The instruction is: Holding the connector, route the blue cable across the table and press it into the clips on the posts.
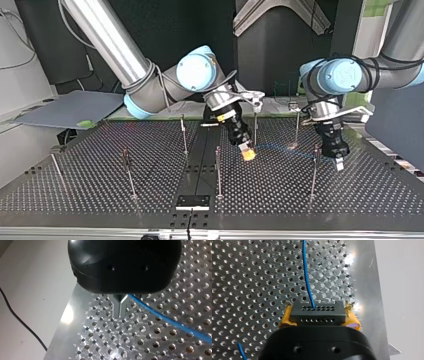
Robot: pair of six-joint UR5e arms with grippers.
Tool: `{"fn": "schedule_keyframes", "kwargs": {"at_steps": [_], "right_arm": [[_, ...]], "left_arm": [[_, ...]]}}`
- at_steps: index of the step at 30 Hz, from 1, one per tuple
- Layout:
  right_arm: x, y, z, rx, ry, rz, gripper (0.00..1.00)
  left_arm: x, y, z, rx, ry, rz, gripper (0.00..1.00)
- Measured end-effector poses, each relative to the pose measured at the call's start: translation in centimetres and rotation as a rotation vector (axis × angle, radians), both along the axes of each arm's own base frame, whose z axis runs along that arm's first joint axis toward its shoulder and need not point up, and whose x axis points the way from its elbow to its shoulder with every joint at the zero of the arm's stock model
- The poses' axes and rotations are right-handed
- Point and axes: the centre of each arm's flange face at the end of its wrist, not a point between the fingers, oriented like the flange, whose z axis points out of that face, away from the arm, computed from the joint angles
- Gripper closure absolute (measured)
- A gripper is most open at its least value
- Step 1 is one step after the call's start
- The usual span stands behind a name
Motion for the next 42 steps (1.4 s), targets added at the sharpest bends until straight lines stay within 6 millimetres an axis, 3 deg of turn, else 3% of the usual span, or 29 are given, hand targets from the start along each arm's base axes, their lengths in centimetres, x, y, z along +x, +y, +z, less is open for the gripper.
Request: {"fn": "schedule_keyframes", "kwargs": {"at_steps": [15,16,17,18,20,21,23,33,42], "right_arm": [[-0.4,-1.0,0.4,-0.003,-0.004,-0.013,1.00],[-0.4,-1.0,0.4,-0.003,-0.003,-0.014,1.00],[-0.4,-1.0,0.4,-0.003,-0.003,-0.013,1.00],[-0.4,-1.0,0.4,-0.003,-0.001,-0.014,1.00],[-0.4,-1.0,0.3,-0.001,0.003,-0.015,1.00],[-0.4,-1.0,0.3,0.000,0.006,-0.015,1.00],[-0.5,-0.9,0.2,0.003,0.010,-0.016,1.00],[-0.5,-0.7,0.0,0.012,0.027,-0.027,1.00],[-0.8,-1.0,0.0,0.016,0.029,-0.046,1.00]], "left_arm": [[0.8,1.8,-0.2,-0.035,-0.017,-0.036,0.97],[0.7,1.8,-0.3,-0.042,-0.011,-0.038,0.82],[0.7,1.8,-0.4,-0.046,-0.005,-0.038,0.48],[0.6,1.8,-0.5,-0.051,0.001,-0.037,0.48],[0.5,1.9,-0.7,-0.060,0.017,-0.030,0.20],[0.4,1.9,-0.8,-0.065,0.026,-0.024,0.20],[0.2,2.1,-1.1,-0.077,0.041,-0.009,0.00],[-1.1,1.5,-0.6,-0.122,0.090,-0.012,0.00],[-4.1,-0.4,-0.1,-0.139,0.146,-0.104,0.00]]}}
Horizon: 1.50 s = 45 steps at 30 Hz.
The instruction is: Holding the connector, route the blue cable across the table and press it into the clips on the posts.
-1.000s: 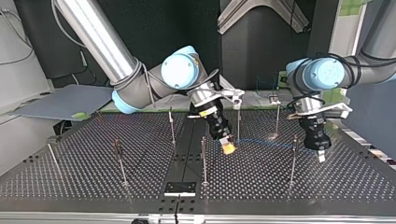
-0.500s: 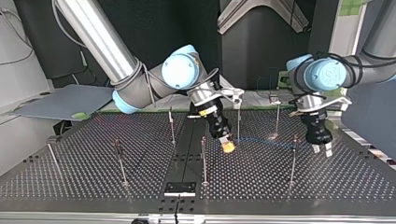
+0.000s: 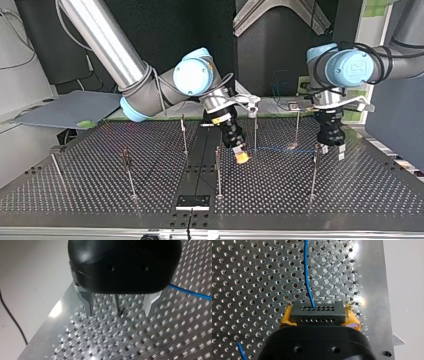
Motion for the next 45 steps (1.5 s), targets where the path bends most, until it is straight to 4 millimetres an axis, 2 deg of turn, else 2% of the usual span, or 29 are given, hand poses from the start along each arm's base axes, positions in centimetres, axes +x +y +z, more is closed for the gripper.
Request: {"fn": "schedule_keyframes", "kwargs": {"at_steps": [6,25,35,45], "right_arm": [[-0.1,0.0,-0.1,0.004,0.004,-0.005,1.00],[-0.3,0.0,-0.3,0.017,0.019,-0.018,1.00],[-0.6,-0.4,-0.3,0.019,0.020,-0.025,1.00],[-0.7,-0.6,-0.3,0.020,0.021,-0.029,1.00]], "left_arm": [[-2.5,-0.7,0.1,-0.008,0.040,-0.028,0.00],[-9.2,-4.0,3.2,0.020,0.099,-0.146,0.00],[-10.1,-5.5,3.6,0.105,0.112,-0.189,0.00],[-8.6,-7.4,3.0,0.193,0.079,-0.233,0.00]]}}
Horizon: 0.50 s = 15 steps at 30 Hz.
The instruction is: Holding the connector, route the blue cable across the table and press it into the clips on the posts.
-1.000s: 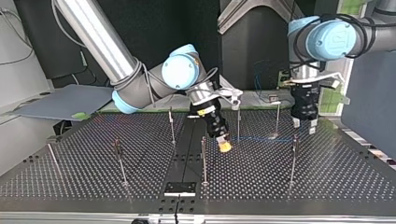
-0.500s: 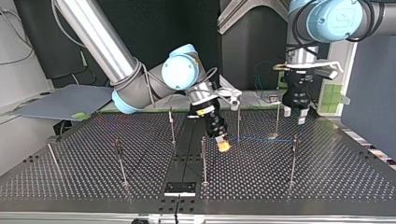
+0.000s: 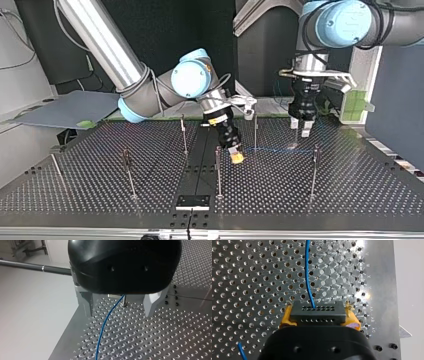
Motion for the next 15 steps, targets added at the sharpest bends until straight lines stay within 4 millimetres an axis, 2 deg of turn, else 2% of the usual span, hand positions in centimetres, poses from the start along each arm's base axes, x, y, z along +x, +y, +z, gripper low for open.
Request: {"fn": "schedule_keyframes", "kwargs": {"at_steps": [9,15], "right_arm": [[-0.1,-0.1,0.0,0.002,0.003,-0.002,1.00],[-0.2,-0.3,0.0,0.002,0.003,-0.005,1.00]], "left_arm": [[2.9,-1.2,1.2,0.059,-0.081,0.008,0.00],[4.5,-1.7,0.4,0.062,-0.070,0.018,0.00]]}}
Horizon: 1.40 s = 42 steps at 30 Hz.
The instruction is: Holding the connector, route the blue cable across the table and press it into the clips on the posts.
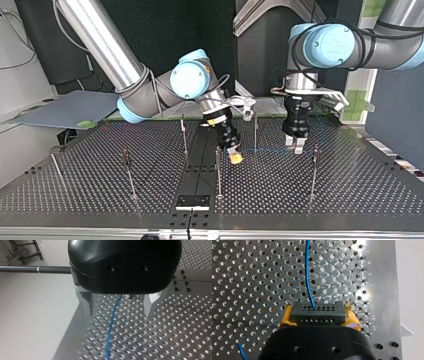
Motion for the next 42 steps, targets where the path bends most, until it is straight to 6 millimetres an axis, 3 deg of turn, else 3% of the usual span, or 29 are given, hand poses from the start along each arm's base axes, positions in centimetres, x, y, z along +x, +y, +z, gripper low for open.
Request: {"fn": "schedule_keyframes", "kwargs": {"at_steps": [10,18,20,21,22,23,24,26,27,28,29,31,42], "right_arm": [[-0.1,-0.2,0.0,0.001,0.001,-0.002,1.00],[-0.2,-0.3,0.0,-0.001,-0.001,-0.004,1.00],[-0.2,-0.3,0.0,0.000,-0.001,-0.004,1.00],[-0.2,-0.3,0.0,0.000,0.000,-0.005,1.00],[-0.2,-0.3,0.0,0.000,0.000,-0.005,1.00],[-0.2,-0.3,0.0,0.000,0.000,-0.005,1.00],[-0.2,-0.3,0.0,0.000,0.001,-0.005,1.00],[-0.2,-0.3,0.0,0.001,0.001,-0.005,1.00],[-0.2,-0.3,0.0,0.001,0.001,-0.005,1.00],[-0.2,-0.3,0.0,0.001,0.001,-0.005,1.00],[-0.2,-0.3,0.0,0.001,0.001,-0.005,1.00],[-0.2,-0.3,0.0,0.001,0.001,-0.005,1.00],[-0.1,-0.1,-0.2,0.005,0.006,-0.002,1.00]], "left_arm": [[3.5,-0.3,-1.0,-0.009,0.004,0.033,0.00],[4.1,0.0,-0.5,-0.020,-0.006,0.041,0.00],[4.0,0.0,-0.6,-0.024,-0.003,0.040,0.18],[4.0,0.0,-0.6,-0.027,-0.001,0.040,0.18],[4.0,0.0,-0.6,-0.029,0.001,0.040,0.30],[4.0,0.0,-0.6,-0.031,0.003,0.040,0.53],[4.0,0.0,-0.7,-0.032,0.005,0.041,0.53],[3.9,0.0,-0.7,-0.034,0.012,0.046,0.76],[3.9,0.0,-0.8,-0.034,0.015,0.050,0.76],[3.8,0.0,-0.8,-0.035,0.019,0.054,0.91],[3.8,0.0,-0.9,-0.035,0.023,0.057,0.95],[3.7,0.0,-1.0,-0.034,0.031,0.063,1.00],[2.7,0.2,-2.0,-0.013,0.095,0.116,1.00]]}}
